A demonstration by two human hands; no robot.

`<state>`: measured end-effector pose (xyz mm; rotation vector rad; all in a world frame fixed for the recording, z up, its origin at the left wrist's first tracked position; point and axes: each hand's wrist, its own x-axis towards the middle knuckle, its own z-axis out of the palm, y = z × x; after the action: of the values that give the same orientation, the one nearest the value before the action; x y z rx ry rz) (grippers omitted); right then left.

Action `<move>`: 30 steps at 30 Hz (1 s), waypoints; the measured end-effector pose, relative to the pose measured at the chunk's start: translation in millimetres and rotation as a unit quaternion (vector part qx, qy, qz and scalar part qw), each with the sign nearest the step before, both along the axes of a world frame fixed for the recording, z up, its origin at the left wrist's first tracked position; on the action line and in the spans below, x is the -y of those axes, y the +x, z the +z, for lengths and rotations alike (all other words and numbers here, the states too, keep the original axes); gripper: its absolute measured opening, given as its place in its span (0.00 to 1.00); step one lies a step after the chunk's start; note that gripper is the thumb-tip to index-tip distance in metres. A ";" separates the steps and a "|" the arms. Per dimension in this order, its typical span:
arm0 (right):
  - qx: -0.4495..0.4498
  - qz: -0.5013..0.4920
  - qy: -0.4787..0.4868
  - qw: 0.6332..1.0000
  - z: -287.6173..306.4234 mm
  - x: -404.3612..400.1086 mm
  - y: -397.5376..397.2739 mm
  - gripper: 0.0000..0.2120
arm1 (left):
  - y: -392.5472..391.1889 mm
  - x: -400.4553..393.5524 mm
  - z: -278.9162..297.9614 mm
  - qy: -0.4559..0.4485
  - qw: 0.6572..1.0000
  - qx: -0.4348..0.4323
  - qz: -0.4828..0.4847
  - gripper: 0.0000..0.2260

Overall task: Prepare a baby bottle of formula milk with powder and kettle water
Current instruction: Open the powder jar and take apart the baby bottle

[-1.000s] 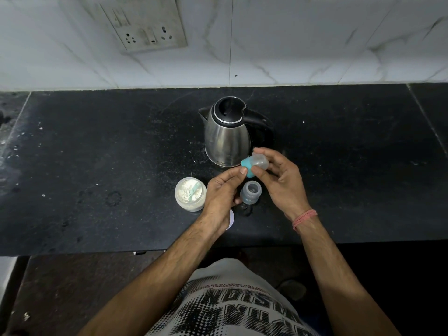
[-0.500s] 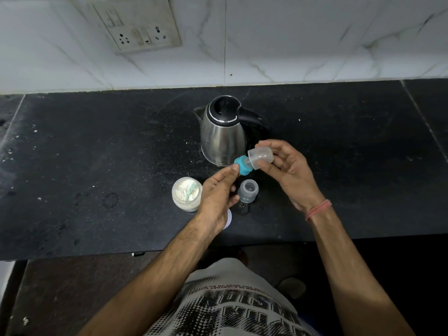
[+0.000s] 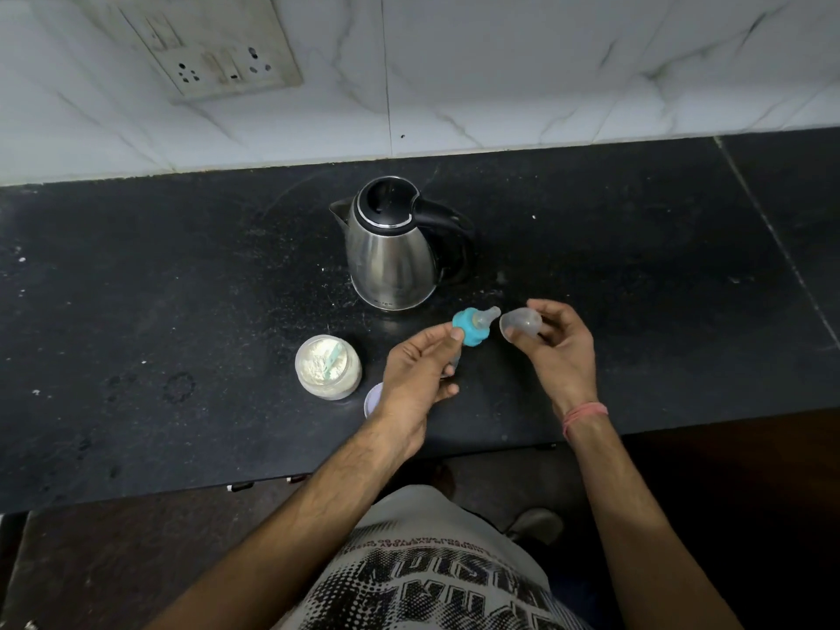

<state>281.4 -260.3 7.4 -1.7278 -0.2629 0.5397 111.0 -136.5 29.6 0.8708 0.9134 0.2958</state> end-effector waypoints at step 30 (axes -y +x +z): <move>0.207 0.250 -0.163 0.931 -33.5 49.7 -19.5 0.35 | 22.6 62.0 -51.7 -0.202 0.976 -0.072 0.046 0.05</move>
<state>261.9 -310.0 -26.1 -2.1016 -0.9823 0.6014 133.7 -198.6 -22.1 0.4785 1.1029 0.1187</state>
